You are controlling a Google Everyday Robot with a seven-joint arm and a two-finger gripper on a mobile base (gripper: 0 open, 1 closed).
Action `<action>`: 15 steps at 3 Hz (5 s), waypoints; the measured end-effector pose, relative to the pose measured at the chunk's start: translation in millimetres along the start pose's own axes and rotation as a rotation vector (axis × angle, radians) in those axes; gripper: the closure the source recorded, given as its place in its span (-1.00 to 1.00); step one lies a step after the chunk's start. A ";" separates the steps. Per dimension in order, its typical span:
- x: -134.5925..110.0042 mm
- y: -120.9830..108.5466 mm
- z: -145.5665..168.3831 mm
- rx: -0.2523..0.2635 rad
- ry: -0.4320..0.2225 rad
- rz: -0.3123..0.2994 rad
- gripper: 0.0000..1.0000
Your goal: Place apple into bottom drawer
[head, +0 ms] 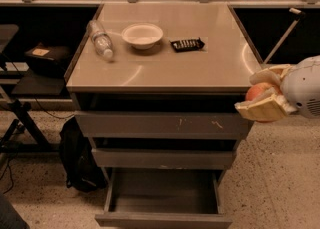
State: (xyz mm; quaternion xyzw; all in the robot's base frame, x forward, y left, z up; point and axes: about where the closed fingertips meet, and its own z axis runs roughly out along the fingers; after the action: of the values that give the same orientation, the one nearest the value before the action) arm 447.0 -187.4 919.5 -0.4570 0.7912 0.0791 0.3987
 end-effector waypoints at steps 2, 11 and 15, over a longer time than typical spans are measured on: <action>11.1 10.9 32.7 -0.074 -0.007 0.016 1.00; 342.1 173.5 371.3 -0.270 0.124 0.399 1.00; 351.7 142.9 476.9 -0.362 -0.042 0.375 1.00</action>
Offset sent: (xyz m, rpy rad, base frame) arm 0.0173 0.0319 -0.0817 0.0911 0.1348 0.1012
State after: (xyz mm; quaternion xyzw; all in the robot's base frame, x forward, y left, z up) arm 508.0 -104.7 318.7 -0.3645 0.8266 0.3014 0.3051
